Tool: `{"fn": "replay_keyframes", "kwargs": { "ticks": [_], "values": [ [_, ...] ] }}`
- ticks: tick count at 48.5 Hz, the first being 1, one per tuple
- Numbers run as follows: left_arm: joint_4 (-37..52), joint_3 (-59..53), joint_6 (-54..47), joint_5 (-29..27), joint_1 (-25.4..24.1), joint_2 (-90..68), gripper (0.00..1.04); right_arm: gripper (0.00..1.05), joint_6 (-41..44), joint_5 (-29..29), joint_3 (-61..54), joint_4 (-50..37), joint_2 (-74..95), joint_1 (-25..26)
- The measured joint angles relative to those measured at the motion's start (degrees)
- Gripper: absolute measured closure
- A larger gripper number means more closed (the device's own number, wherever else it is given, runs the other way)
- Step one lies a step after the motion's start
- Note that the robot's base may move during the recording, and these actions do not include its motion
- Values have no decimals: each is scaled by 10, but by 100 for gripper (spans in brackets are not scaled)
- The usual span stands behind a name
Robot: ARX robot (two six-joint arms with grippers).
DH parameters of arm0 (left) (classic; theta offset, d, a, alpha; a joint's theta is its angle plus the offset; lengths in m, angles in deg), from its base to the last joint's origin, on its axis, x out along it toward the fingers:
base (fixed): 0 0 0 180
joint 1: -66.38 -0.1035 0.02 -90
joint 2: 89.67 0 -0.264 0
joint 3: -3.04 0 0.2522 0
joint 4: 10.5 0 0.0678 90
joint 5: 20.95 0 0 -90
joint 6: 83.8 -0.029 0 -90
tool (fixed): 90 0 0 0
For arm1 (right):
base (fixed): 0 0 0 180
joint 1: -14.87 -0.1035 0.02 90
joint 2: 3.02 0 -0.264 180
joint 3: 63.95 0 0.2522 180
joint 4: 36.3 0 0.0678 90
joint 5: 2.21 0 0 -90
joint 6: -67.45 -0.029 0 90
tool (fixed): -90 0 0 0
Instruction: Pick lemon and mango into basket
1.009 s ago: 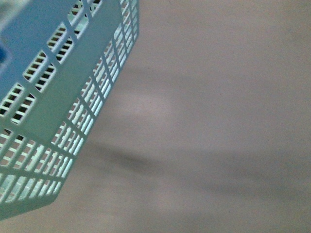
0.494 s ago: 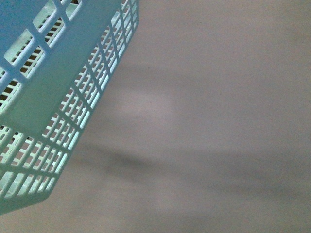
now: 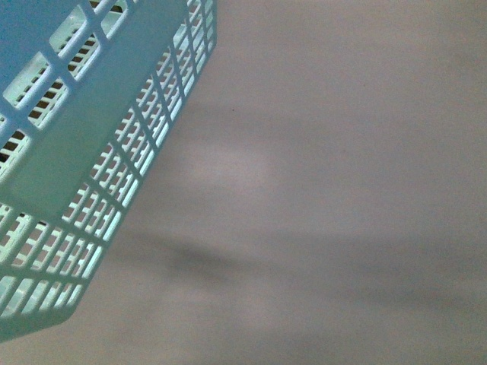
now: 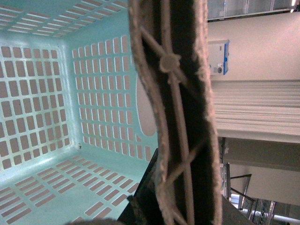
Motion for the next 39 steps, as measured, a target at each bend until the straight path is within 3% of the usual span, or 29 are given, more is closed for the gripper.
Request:
{"fn": "replay_keyframes", "kwargs": {
  "ticks": [39],
  "values": [
    [0, 0, -1, 0, 0, 0, 100, 9, 0, 0, 0, 0, 0, 0]
  ]
}}
